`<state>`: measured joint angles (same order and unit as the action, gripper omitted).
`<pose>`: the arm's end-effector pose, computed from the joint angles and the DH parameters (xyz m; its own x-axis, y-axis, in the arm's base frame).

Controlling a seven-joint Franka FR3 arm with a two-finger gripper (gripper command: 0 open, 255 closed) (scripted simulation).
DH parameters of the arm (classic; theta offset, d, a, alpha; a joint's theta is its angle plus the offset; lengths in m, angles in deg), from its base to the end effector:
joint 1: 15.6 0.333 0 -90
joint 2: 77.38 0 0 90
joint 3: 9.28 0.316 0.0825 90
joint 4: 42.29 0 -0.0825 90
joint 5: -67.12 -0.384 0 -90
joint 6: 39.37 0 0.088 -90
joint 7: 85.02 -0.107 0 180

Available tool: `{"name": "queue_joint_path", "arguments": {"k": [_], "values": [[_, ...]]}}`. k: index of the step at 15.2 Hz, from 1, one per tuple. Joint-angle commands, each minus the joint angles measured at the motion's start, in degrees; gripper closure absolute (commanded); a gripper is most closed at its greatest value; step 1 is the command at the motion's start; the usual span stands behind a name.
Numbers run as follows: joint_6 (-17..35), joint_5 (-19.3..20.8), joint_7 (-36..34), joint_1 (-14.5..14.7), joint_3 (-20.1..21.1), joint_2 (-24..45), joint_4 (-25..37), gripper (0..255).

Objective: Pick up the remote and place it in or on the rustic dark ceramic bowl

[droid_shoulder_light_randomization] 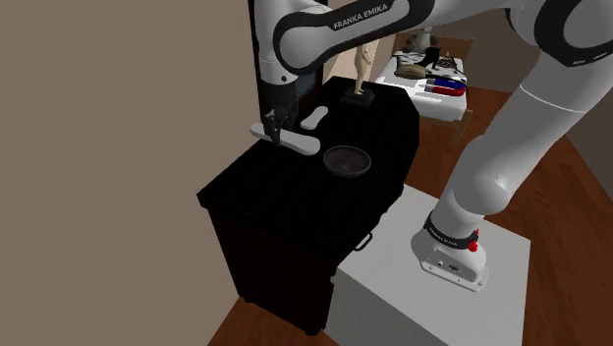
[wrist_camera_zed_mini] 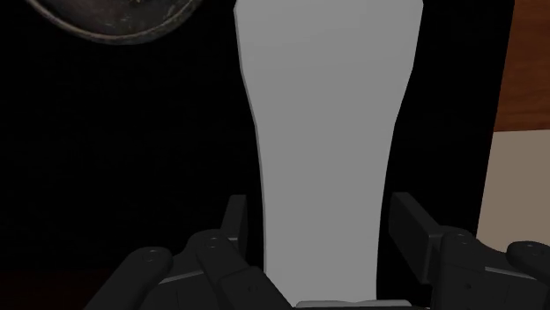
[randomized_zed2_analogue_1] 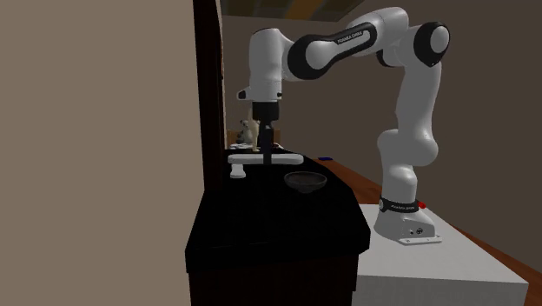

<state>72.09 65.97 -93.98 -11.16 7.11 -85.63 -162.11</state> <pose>0.4768 0.1878 0.4828 0.9807 0.1955 -0.0040 0.1955 -0.9804 0.0228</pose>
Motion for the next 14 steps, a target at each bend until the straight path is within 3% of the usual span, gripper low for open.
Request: {"name": "queue_joint_path", "arguments": {"k": [1,7,14], "values": [[0.28,-0.96,2.25,-0.53,-1.16,-4.09,-4.22,255],[-0.42,-2.06,9.15,-1.91,-5.76,-15.64,-15.01,255],[-3.21,-0.24,16.76,-4.11,-11.94,-28.01,-24.66,255]]}}
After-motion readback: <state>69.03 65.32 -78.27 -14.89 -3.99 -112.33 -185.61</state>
